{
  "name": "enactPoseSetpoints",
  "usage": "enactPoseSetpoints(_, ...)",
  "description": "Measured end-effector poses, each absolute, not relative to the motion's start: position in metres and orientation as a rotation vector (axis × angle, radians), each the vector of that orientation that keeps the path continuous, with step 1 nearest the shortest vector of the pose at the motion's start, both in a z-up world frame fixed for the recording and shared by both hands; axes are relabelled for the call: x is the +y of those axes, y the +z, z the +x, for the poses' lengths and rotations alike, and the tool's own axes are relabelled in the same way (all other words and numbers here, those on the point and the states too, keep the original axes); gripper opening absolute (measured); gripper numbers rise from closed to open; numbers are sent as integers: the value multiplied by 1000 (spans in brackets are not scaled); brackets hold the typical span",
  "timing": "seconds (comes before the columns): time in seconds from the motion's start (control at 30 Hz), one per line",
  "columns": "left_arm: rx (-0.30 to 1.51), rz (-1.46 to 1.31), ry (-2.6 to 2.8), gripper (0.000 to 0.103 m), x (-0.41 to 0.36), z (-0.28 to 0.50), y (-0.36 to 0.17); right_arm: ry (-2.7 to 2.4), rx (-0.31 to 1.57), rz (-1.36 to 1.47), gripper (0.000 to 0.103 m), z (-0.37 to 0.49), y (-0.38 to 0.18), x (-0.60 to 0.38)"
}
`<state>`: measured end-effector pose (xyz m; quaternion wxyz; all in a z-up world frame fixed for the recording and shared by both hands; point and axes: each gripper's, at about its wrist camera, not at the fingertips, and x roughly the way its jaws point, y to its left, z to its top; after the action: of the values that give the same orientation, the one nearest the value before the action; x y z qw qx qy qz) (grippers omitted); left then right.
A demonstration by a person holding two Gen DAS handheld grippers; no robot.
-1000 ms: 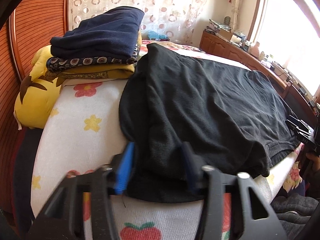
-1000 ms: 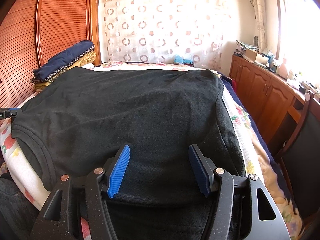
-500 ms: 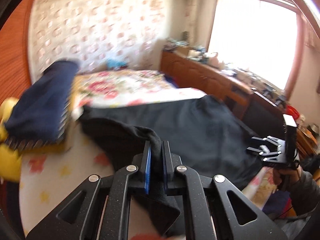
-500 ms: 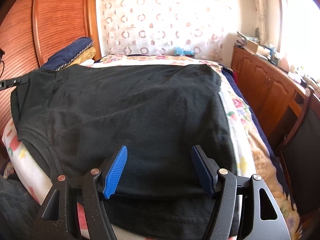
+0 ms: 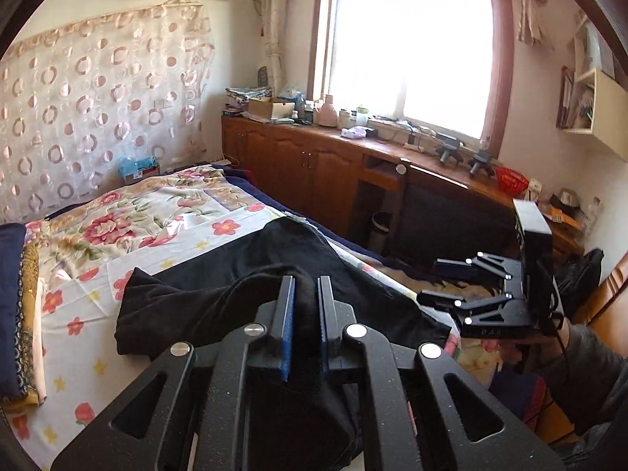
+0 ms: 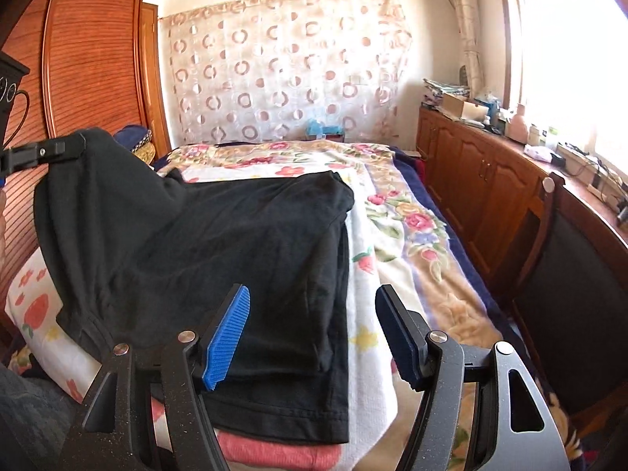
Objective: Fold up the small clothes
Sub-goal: 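Grasp the shirt edge with the left gripper and fold it lengthwise over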
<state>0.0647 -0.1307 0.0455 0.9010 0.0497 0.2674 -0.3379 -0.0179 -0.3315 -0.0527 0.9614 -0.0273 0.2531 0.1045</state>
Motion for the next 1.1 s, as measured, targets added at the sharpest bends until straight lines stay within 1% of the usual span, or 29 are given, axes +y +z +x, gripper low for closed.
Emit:
enactPoseSetpoints(0.03,556,112,-700,27,-131,62,44,212,512,-52,68,-18,-54,-332)
enactPoseSetpoints(0.07,562,116,-690,32,-129,62,42,214,514,-49,68,-17,-55,-331)
enactPoseSetpoints(0.1,566,116,-678,40,-126,60,40,216,517,-47,68,-17,-56,-330)
enactPoseSetpoints(0.17,582,109,-665,43,-118,63,37,223,523,-46,68,-15,-58,-326)
enactPoseSetpoints(0.2,592,106,-650,51,-114,64,35,228,526,-46,68,-14,-59,-325)
enactPoseSetpoints(0.23,595,100,-630,63,-108,64,33,235,527,-47,68,-14,-59,-322)
enactPoseSetpoints(0.3,593,88,-596,76,-99,66,28,251,529,-51,68,-12,-59,-318)
enactPoseSetpoints(0.4,609,63,-549,78,-82,69,18,279,531,-63,68,-7,-57,-307)
enactPoseSetpoints(0.83,662,0,-343,78,-21,72,-24,464,551,-179,68,13,-55,-227)
enactPoseSetpoints(1.1,671,-3,-315,78,-10,72,-36,491,654,-241,68,41,-70,-214)
